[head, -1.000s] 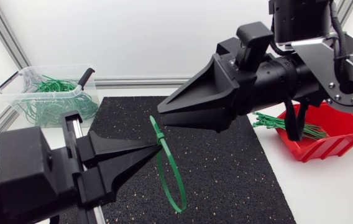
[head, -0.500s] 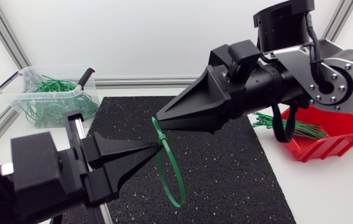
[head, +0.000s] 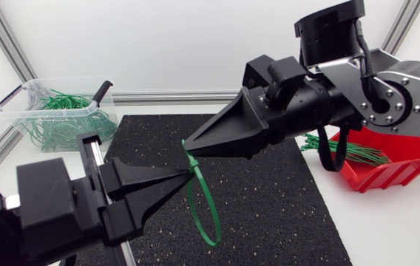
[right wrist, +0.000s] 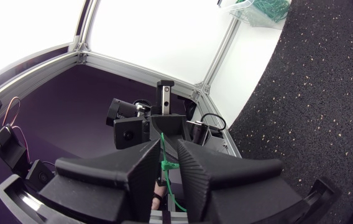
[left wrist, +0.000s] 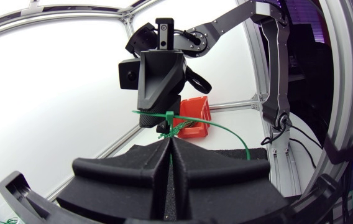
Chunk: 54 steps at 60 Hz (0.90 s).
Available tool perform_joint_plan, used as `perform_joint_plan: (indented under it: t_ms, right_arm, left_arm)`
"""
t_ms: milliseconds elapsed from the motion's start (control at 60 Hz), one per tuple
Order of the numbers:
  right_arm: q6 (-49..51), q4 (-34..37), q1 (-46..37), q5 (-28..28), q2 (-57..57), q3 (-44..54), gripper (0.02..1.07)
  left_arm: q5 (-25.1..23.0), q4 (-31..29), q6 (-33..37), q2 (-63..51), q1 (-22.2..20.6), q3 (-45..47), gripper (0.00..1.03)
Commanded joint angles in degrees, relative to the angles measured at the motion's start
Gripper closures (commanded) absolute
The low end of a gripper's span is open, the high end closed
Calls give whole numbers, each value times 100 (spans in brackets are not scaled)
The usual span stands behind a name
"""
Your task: Take a green cable tie from the red box, thread the tail through the head to close it, then place it in the transparent bin on the left.
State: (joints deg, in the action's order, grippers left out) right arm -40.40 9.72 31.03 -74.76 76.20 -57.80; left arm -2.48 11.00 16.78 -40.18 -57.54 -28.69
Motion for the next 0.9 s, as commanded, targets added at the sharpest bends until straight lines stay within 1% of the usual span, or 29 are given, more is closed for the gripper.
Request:
perform_joint_plan:
  t_ms: [0,17,233,283,367,433,500,650,767,800,817,850,883]
  right_arm:
    - [147,66,70,14,-18,6,99]
    - [147,66,70,14,-18,14,101]
    - [208,136,26,146,35,-91,101]
    - [208,136,-26,252,184,-205,101]
    - [199,145,-237,278,615,-469,101]
    - [182,153,-334,269,966,-689,101]
    - [191,162,-369,269,1098,-777,101]
    - [208,206,-229,269,958,-636,101]
    - [349,206,-229,278,545,-328,101]
    - [428,197,-281,296,448,-267,98]
    - [472,197,-316,322,413,-232,93]
    - [613,197,-378,489,334,-161,77]
    - [771,189,-413,770,290,-91,64]
  left_arm:
    - [37,95,151,-42,15,144,100]
    - [37,95,151,-42,15,144,100]
    - [46,95,142,-51,-65,153,100]
    - [169,95,142,-42,-258,144,100]
    - [529,86,151,-51,-750,118,100]
    - [661,95,151,-86,-961,91,100]
    - [758,95,151,-130,-1084,65,100]
    - [837,95,151,-156,-1128,65,100]
    - [846,77,151,-95,-926,109,100]
    - [846,51,151,-69,-812,109,100]
    - [846,42,151,-60,-741,109,100]
    - [837,7,151,-42,-548,100,100]
    - [837,7,159,-33,-355,109,100]
